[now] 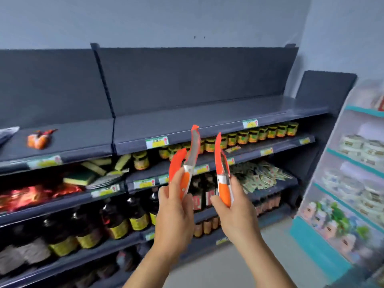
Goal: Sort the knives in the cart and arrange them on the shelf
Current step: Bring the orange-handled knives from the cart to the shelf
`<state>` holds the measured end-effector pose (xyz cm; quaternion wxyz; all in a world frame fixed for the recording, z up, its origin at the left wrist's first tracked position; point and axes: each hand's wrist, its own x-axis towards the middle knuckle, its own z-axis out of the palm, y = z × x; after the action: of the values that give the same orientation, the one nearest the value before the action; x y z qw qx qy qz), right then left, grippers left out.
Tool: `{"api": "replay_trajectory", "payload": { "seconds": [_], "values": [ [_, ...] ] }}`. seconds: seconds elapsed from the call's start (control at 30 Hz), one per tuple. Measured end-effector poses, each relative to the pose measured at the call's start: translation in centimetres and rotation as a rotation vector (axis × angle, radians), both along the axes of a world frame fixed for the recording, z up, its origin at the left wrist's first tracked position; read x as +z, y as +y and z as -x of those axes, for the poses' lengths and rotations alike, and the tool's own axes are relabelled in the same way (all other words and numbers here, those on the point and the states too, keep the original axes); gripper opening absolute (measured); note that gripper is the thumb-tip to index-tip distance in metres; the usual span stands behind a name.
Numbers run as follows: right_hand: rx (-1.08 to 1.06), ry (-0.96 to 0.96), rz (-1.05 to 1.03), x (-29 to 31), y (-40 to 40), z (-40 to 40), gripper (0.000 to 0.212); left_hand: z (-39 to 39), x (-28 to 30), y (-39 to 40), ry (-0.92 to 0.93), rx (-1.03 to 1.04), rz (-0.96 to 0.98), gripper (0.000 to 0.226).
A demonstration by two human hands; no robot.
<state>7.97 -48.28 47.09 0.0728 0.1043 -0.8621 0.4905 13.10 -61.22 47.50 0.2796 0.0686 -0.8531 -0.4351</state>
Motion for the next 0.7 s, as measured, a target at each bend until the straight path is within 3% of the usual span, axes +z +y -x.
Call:
{"api": "replay_trajectory", "payload": {
  "seconds": [0.3,0.47,0.7],
  "values": [
    [0.18,0.009,-0.077,2.5,-19.3,-0.2,0.063,-2.5,2.2,-19.0,-0.004,0.203,0.058,0.055],
    [0.226,0.042,-0.085,3.7,-28.3,-0.1,0.042,-3.3,3.4,-27.4,-0.003,0.285,0.116,0.054],
    [0.267,0.048,-0.18,5.3,-37.5,2.0,0.061,-1.8,5.0,-36.0,-0.101,0.385,0.202,0.051]
  ]
}}
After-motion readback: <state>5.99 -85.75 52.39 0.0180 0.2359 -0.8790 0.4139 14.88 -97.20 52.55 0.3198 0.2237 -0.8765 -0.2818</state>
